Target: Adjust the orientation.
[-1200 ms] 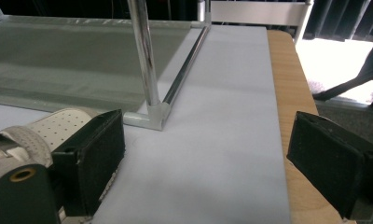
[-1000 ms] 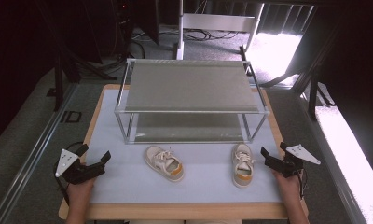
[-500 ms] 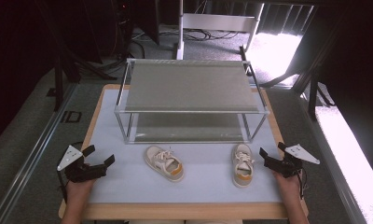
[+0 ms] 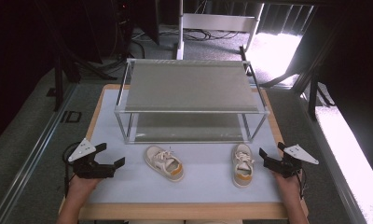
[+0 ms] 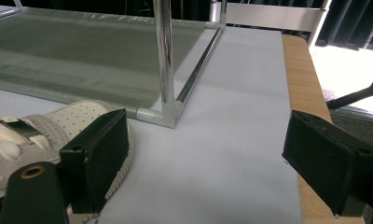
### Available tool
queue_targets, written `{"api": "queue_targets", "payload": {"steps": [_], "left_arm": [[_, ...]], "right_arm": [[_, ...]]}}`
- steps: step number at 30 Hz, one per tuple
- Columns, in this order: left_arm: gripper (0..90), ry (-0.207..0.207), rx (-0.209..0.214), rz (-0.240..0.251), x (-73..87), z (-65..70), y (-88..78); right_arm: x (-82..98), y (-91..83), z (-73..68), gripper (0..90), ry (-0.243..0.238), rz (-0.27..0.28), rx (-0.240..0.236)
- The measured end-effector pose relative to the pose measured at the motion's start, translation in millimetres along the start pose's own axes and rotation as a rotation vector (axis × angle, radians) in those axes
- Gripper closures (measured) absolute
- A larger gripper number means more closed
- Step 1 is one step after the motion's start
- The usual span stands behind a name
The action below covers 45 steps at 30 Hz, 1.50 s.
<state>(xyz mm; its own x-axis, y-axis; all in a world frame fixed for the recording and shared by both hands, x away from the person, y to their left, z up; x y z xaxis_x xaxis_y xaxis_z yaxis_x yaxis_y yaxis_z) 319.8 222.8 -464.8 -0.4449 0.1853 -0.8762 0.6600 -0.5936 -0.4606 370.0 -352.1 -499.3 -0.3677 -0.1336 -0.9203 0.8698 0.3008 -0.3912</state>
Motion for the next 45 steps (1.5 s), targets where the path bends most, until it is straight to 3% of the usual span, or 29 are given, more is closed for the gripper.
{"api": "queue_targets", "payload": {"steps": [11, 24, 34, 45], "left_arm": [[0.3, 0.095, 0.082, -0.069, -22.7, 31.7, 8.6], [0.3, 0.187, 0.164, -0.149, -40.7, 59.0, 20.9], [0.3, 0.283, 0.218, -0.242, -48.9, 79.3, 32.1], [0.3, 0.391, 0.245, -0.369, -55.0, 98.3, 42.1]], "right_arm": [[0.0, -0.2, -0.5, 14.1, -0.004, 0.001, -0.004], [0.0, 0.4, -1.4, 14.1, -0.011, -0.002, -0.009], [0.2, 0.5, -1.5, 14.2, -0.01, -0.004, -0.016], [0.3, 1.1, -1.7, 15.0, -0.018, -0.008, -0.016]]}}
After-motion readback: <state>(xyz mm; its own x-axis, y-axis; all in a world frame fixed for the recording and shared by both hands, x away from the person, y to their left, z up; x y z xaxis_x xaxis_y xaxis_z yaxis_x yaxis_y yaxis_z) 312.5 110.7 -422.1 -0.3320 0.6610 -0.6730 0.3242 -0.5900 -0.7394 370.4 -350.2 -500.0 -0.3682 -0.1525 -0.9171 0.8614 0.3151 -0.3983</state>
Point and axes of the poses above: each handheld gripper's, and its own axes: y roughly forward along the jaws, x roughly out of its underside, z roughly to its right, the point moved 6 cm from there along y, roughly forward along the jaws, and after that the axes turned 2 degrees about -z, right-handed, at the moved point
